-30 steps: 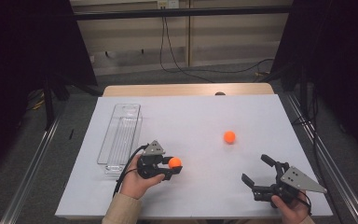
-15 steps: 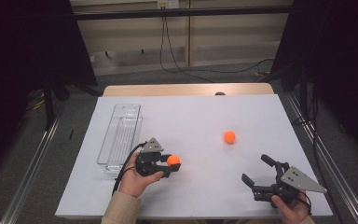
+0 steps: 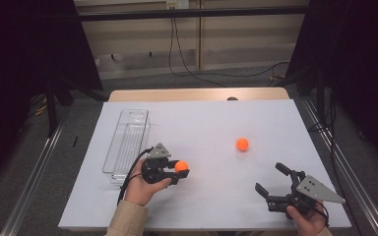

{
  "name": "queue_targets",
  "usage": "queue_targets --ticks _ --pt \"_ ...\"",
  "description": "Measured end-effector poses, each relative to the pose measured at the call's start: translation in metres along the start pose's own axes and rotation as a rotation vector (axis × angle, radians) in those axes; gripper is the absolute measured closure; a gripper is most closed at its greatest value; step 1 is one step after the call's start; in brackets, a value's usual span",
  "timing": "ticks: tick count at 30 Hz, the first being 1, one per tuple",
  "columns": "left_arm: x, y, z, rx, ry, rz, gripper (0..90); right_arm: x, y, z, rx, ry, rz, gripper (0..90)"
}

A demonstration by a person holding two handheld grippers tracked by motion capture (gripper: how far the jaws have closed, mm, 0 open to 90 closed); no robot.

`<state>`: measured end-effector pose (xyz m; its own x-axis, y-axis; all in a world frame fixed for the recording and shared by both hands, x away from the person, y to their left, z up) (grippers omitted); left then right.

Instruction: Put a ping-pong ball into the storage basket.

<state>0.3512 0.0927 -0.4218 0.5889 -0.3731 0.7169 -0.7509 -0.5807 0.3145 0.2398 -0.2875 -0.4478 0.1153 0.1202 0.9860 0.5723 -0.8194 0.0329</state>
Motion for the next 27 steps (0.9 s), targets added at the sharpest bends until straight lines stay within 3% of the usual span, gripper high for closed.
queue_targets --ticks 27 --pt "0.0046 -0.0103 -0.0085 0.047 0.019 -0.025 50.8 -0.0001 0.0001 0.0000 0.000 0.000 0.002 2.5"
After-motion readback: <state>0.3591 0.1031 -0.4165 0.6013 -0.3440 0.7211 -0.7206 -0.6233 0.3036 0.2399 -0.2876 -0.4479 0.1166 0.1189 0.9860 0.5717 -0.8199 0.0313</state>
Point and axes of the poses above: each handheld gripper's, and its own axes: z roughly forward along the jaws, x roughly out of its top, y roughly to its right, the point moved 1 cm from there along z, roughly forward along the jaws, and after that the axes turned 6 degrees about -z, right-handed, at the moved point
